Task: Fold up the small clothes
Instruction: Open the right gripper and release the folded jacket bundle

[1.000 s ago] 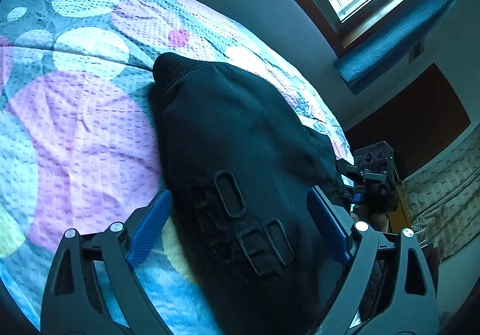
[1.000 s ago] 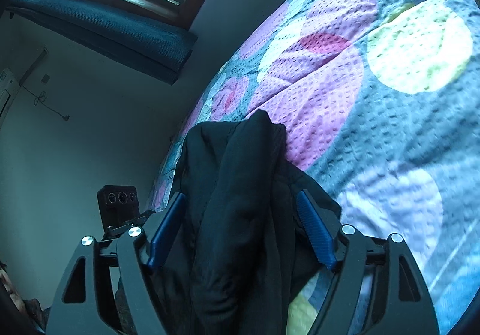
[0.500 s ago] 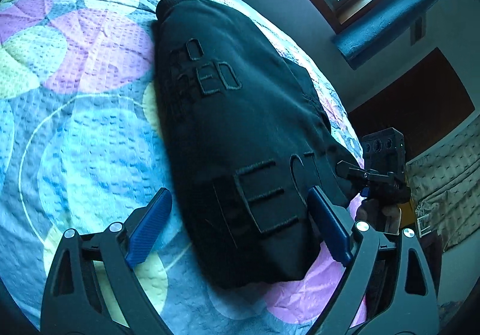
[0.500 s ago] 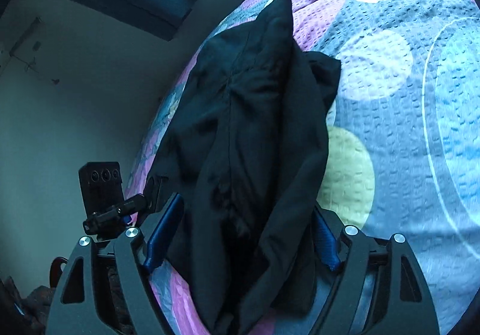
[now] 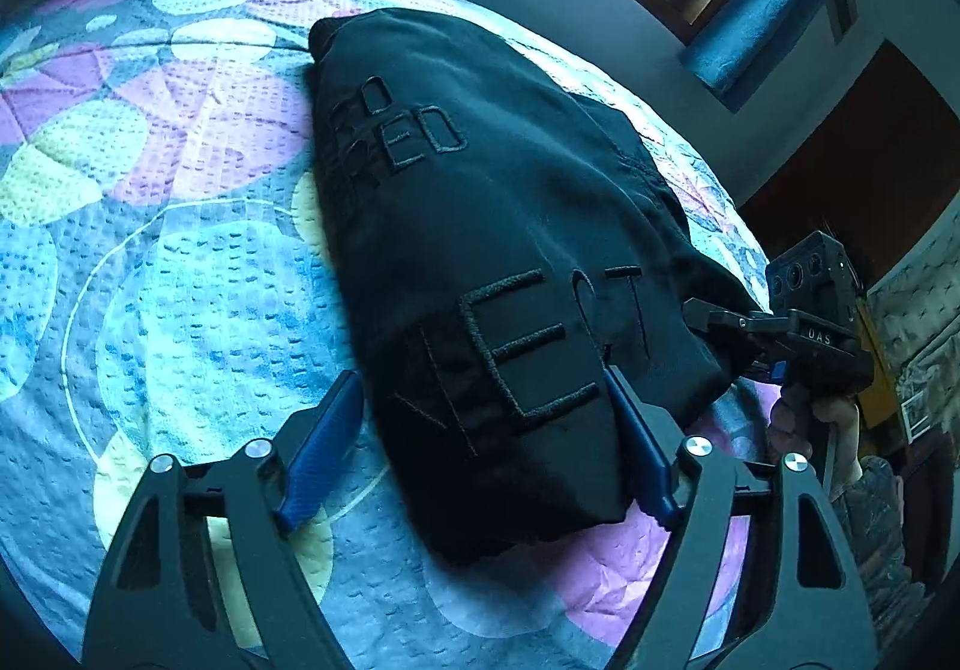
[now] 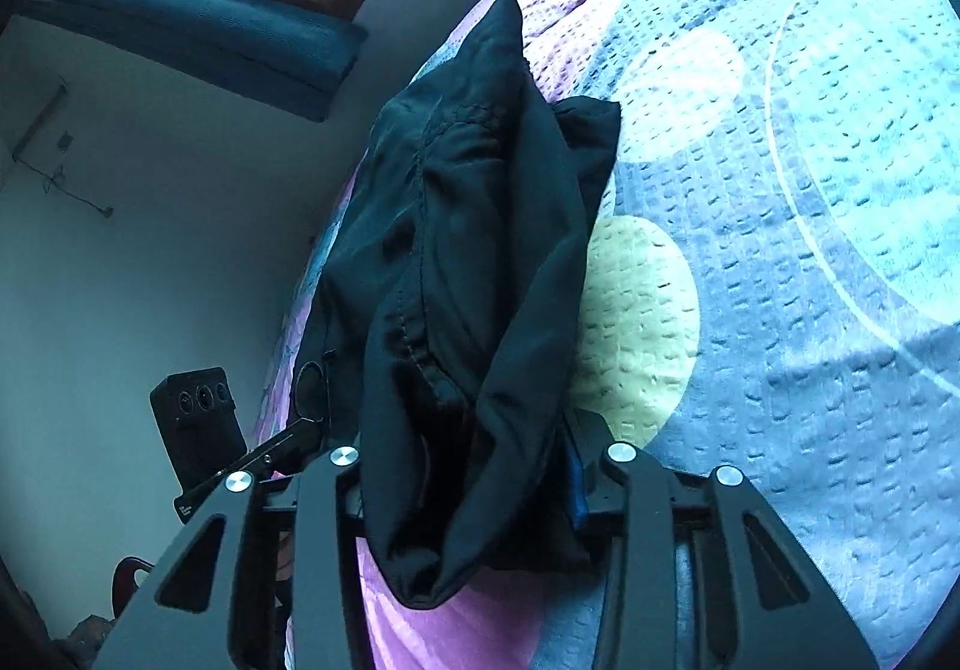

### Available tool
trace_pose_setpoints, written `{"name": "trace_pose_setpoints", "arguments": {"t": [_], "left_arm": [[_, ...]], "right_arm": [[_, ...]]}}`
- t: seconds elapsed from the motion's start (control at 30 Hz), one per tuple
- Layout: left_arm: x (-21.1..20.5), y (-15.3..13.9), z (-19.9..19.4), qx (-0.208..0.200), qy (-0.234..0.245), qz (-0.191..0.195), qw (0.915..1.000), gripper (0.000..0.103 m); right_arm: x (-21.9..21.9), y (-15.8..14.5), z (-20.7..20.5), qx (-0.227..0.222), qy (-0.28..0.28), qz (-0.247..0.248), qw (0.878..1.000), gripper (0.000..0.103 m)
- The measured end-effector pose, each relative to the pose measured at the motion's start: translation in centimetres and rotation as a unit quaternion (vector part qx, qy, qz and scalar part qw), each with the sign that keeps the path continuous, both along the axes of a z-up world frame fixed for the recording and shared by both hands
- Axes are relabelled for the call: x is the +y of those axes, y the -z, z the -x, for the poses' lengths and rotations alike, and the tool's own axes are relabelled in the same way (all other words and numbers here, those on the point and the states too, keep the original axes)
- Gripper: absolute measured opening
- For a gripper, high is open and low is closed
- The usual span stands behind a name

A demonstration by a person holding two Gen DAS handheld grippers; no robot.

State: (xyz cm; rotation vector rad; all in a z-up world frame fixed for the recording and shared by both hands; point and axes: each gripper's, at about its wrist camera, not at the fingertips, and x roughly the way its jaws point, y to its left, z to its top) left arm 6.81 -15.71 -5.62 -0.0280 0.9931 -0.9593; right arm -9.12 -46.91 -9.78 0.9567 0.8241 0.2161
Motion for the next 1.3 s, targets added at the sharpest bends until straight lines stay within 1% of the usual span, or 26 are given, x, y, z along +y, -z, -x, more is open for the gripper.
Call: {"name": "trace_pose_setpoints", "arguments": {"t": [0.07, 0.2, 0.37, 0.53, 1.3], "left_arm": [[-0.5, -0.2, 0.18, -0.01, 0.001, -0.005, 0.9999, 0.074], [-0.22, -0.05, 0.12, -0.011, 0.001, -0.003, 0.9999, 0.074], [-0.17, -0.19, 0.5, -0.016, -0.004, -0.004, 0.9999, 0.072], [-0.34, -0.38, 0.91, -0.024, -0.01, -0.01, 0.9996, 0.071], [-0.23, -0.34, 0.81, -0.023, -0.01, -0.008, 0.9996, 0.072]], "right_arm": [[-0.06, 0.24, 0.28, -0.005, 0.002, -0.002, 1.0, 0.036], [0.14, 0.28, 0.83, -0.012, 0.002, -0.002, 1.0, 0.036], [0.26, 0.46, 0.46, -0.016, 0.002, -0.003, 1.0, 0.035], [0.3, 0.49, 0.81, -0.019, 0.003, -0.003, 1.0, 0.034], [0.16, 0.6, 0.56, -0.022, 0.001, -0.005, 1.0, 0.034]]}}
